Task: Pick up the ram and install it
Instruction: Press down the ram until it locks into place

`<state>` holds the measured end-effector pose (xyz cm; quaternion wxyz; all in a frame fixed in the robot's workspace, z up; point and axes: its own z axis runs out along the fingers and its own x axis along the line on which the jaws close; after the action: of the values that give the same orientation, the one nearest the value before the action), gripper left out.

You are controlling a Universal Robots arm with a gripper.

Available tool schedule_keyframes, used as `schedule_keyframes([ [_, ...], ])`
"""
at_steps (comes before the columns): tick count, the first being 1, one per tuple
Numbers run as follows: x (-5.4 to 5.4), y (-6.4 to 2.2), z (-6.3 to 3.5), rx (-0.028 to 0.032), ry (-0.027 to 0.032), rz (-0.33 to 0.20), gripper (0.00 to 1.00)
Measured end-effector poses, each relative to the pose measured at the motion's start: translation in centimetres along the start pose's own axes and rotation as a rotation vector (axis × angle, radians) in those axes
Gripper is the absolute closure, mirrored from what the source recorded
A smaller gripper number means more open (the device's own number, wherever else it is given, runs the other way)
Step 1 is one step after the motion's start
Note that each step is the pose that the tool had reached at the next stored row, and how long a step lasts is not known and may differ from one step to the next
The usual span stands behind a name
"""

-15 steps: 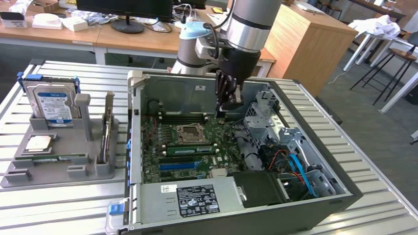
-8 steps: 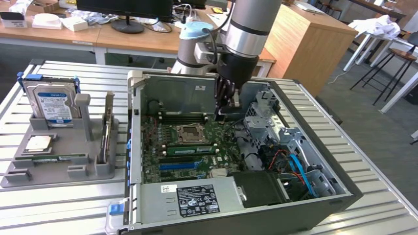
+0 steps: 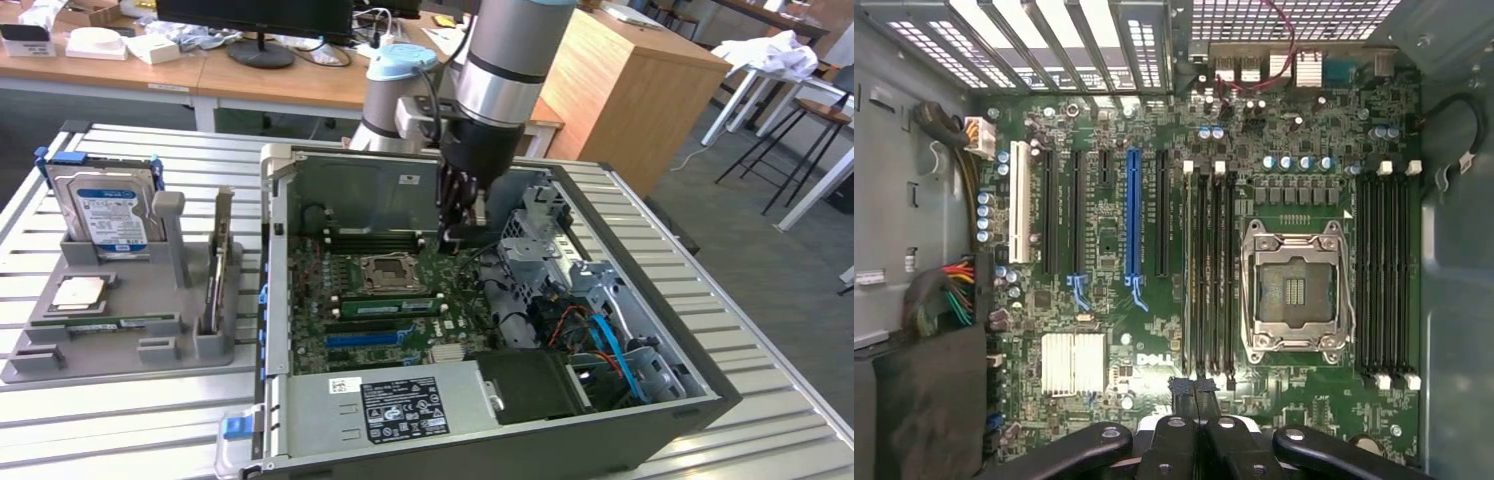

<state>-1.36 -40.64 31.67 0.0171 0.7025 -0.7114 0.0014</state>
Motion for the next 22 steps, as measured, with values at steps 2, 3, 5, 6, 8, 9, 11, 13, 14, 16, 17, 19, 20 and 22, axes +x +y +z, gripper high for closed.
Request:
schedule_keyframes([
  [2, 0.0, 0.00, 0.28, 0.0000, 0.0000, 0.000, 0.90],
  [3, 0.0, -0.01, 0.42, 0.0000, 0.0000, 0.000, 0.90],
  [5, 0.0, -0.01, 0.68, 0.0000, 0.0001, 0.000, 0.90],
  [6, 0.0, -0.02, 0.80, 0.0000, 0.0001, 0.000, 0.90],
  [8, 0.0, -0.02, 1.04, 0.0000, 0.0001, 0.000, 0.90],
  [9, 0.0, -0.02, 1.16, 0.0000, 0.0001, 0.000, 0.90],
  [11, 0.0, -0.03, 1.37, 0.0000, 0.0001, 0.000, 0.90],
  [13, 0.0, -0.03, 1.58, 0.0000, 0.0000, 0.000, 0.90],
  [14, 0.0, -0.03, 1.68, 0.0000, 0.0001, 0.000, 0.90],
  [16, 0.0, -0.04, 1.89, 0.0000, 0.0001, 0.000, 0.90],
  [17, -0.1, -0.04, 2.00, 0.0000, 0.0000, 0.000, 0.90],
  [19, -0.1, -0.05, 2.21, 0.0001, 0.0000, 0.000, 0.90],
  [20, -0.1, -0.05, 2.31, 0.0000, 0.0001, 0.000, 0.90],
  [22, -0.1, -0.05, 2.52, 0.0000, 0.0001, 0.000, 0.90],
])
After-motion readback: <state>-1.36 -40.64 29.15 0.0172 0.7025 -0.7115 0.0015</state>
